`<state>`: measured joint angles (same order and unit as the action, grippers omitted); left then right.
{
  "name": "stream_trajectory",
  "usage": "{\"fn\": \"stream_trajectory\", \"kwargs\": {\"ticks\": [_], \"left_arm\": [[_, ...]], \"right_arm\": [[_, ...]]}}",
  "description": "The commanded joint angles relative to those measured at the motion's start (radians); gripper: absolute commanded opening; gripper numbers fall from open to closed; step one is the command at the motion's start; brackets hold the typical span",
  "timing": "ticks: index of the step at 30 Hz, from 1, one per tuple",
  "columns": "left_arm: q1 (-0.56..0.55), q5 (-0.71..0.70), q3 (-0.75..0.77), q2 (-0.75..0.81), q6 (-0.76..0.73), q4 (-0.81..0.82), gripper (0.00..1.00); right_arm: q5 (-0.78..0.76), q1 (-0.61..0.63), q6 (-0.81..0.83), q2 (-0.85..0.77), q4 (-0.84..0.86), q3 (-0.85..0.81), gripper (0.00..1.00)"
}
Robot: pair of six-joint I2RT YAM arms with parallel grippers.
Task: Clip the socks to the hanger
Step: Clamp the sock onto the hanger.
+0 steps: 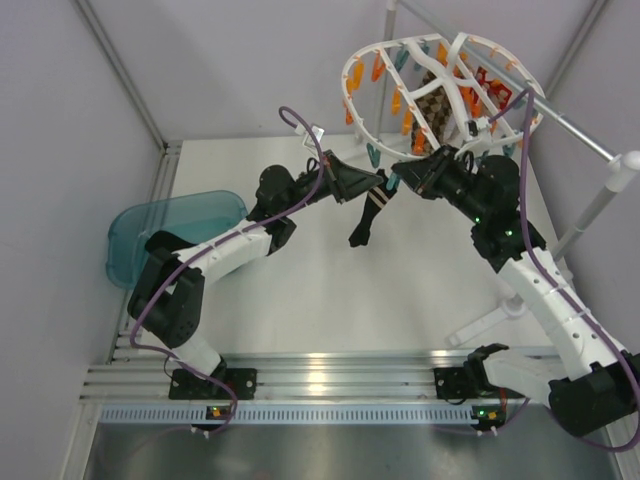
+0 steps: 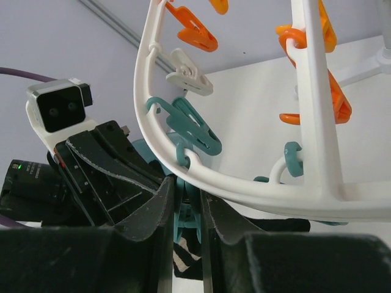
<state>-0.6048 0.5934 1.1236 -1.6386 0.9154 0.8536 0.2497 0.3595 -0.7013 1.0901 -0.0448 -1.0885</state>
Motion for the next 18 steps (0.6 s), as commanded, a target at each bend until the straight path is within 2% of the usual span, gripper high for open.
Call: {"fn": "stream_trajectory", "kwargs": {"ticks": [1,18], "left_arm": [[-0.007,-0.001,0.019,0.029,0.026,0.078,0.0],[-0.007,-0.026,0.061,0.016,0.072,0.058,0.0]], "right_arm": [[0.02,-0.022,-0.009,0.01,0.037,-0.021,0.0],[0.063,-0.03,-0.033,0.001,0.077,0.007,0.0]]}}
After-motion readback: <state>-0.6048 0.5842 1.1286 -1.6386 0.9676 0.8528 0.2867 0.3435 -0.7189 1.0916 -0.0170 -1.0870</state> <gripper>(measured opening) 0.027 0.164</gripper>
